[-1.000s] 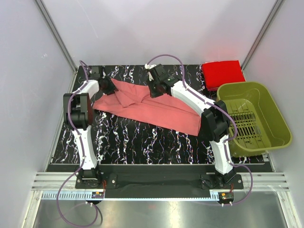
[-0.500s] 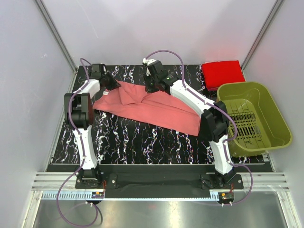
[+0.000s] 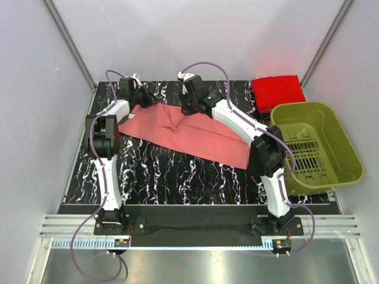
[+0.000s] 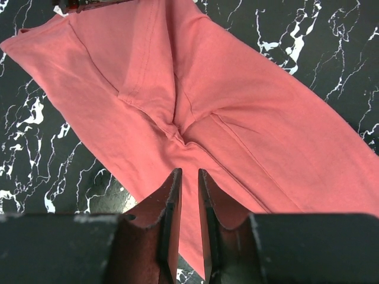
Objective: Fold and stack the t-shirts
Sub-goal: Fold the tshirt
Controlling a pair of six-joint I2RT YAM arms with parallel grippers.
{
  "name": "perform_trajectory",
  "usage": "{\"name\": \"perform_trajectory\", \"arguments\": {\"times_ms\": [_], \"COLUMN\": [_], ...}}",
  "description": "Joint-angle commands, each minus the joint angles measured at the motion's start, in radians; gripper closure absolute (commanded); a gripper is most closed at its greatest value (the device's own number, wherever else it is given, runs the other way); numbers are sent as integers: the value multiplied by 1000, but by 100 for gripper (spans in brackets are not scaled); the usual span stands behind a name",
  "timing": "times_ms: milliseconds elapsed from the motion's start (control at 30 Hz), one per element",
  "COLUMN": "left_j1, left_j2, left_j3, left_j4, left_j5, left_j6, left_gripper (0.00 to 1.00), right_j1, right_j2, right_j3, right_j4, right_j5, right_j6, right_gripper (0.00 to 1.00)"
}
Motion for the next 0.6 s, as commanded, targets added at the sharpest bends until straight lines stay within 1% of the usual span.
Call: {"name": "perform_trajectory", "arguments": {"times_ms": [0, 67, 133, 233, 300, 400, 433, 500, 533, 567], "left_j1": [3, 3, 4, 3, 3, 3, 3, 3, 4, 6], "left_j2": [0, -9, -22, -60, -91, -107, -115, -121, -124, -126], "left_j3": [21, 26, 33, 26, 3, -19, -22, -28, -32, -30], "left_j4": [43, -6, -71, -128, -144, -170, -187, -188, -191, -196], "left_j5": [26, -3, -55, -140, -171, -181, -181, -178, -176, -173], "left_j6": [-5, -6, -15, -43, -60, -78, -84, -91, -100, -101], "left_gripper": [100, 100, 100, 100, 100, 100, 100, 100, 100, 100], "right_j1": [9, 9, 9, 11, 9, 14, 17, 49, 60, 75], "right_j2": [-1, -7, -7, -11, 1, 48, 76, 100, 113, 142], "right_j3": [2, -1, -4, -10, -13, 1, 2, -5, -5, -4], "right_j4": [27, 24, 25, 27, 57, 137, 192, 257, 306, 324], "right_j5": [37, 43, 46, 37, -15, -90, -113, -118, -111, -109], "right_j6": [-18, -16, -16, -2, -4, 22, 16, -34, -115, -163], "right_gripper": [76, 76, 76, 76, 74, 73, 71, 67, 65, 64]}}
